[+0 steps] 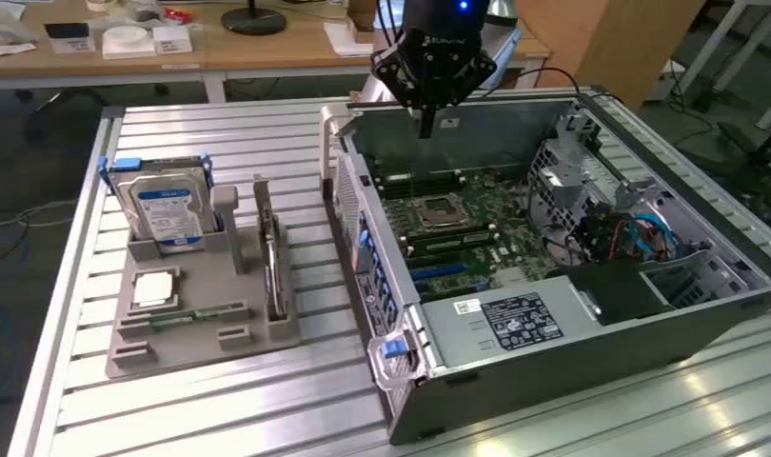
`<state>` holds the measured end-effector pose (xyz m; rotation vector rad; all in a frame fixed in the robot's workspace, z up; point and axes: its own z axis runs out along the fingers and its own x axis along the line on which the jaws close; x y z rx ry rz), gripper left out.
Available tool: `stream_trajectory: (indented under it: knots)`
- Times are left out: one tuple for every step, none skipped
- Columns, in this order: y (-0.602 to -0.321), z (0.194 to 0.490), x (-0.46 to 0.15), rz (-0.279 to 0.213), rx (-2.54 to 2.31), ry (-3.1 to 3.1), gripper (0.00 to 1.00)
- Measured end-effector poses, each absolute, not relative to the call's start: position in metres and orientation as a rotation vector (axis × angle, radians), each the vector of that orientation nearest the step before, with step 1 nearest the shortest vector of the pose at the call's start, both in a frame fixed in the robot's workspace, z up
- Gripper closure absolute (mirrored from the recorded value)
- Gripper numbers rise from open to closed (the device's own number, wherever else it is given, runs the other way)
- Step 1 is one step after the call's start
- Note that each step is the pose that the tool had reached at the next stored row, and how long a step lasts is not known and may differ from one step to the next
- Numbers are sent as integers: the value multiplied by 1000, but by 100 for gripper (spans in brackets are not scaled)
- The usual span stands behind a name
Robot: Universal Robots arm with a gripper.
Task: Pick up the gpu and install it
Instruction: 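Reach for the gpu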
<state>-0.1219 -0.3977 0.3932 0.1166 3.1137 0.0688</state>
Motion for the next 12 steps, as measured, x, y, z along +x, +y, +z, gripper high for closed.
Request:
stream_trajectory:
  knots:
    - [-398,393,-122,69,117,3114,89]
    - [-398,393,-122,69,117,3114,89]
    - [-398,393,-122,69,117,3114,89]
    - [-398,393,-122,69,117,3114,89]
    - [-398,393,-122,69,117,3114,89]
    - [-398,393,-122,69,117,3114,89]
    - [-398,393,-122,69,117,3114,89]
    - [-398,393,-122,69,117,3114,89]
    - [-398,393,-122,69,117,3114,89]
    - [-398,393,-122,69,117,3114,89]
    - [-398,393,-122,69,117,3114,89]
    - [-398,393,-122,69,117,3114,89]
